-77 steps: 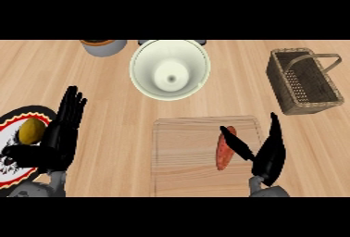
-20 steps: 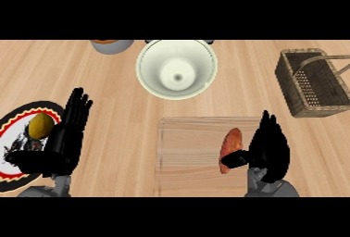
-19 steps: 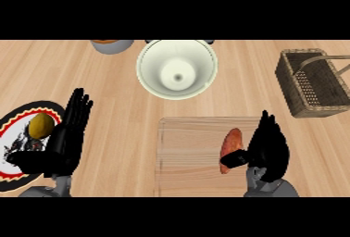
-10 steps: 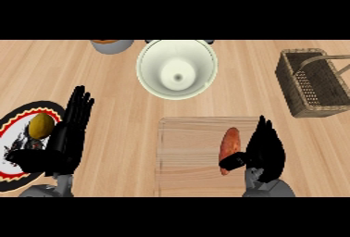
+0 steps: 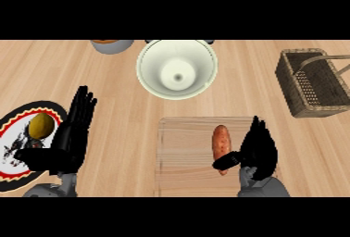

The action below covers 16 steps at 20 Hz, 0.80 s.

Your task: Pick the sweet potato from the cutting board and place it in the basket

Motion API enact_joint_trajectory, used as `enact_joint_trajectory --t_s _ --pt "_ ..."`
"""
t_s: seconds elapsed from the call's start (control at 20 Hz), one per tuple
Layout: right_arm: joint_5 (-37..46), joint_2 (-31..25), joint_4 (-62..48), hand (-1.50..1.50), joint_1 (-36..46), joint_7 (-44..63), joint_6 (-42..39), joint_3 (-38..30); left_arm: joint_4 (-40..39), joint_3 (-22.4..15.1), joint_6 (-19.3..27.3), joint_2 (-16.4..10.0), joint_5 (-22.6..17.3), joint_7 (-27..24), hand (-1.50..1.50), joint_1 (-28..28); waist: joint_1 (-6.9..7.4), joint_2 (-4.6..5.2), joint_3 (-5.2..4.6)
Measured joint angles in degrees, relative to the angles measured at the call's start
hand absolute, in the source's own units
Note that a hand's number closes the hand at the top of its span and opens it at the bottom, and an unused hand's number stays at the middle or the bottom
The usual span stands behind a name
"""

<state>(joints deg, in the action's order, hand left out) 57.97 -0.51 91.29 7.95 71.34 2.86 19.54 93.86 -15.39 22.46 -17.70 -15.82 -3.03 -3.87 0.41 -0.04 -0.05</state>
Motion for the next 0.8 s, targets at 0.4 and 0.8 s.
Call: enact_joint_trajectory --t_s 0.4,0.8 --pt "-0.86 0.11 -1.92 -1.50 -0.13 -0.17 1.52 -0.38 0.01 0.52 -0.91 0.48 0.26 -0.37 0.00 0.90 0.03 -0.05 0.00" --pt "-3.11 0.32 -6.77 1.50 1.45 -1.56 2.95 0.63 0.28 1.67 -2.27 0.54 0.37 -0.27 0.00 1.27 0.11 -0.10 -0.01"
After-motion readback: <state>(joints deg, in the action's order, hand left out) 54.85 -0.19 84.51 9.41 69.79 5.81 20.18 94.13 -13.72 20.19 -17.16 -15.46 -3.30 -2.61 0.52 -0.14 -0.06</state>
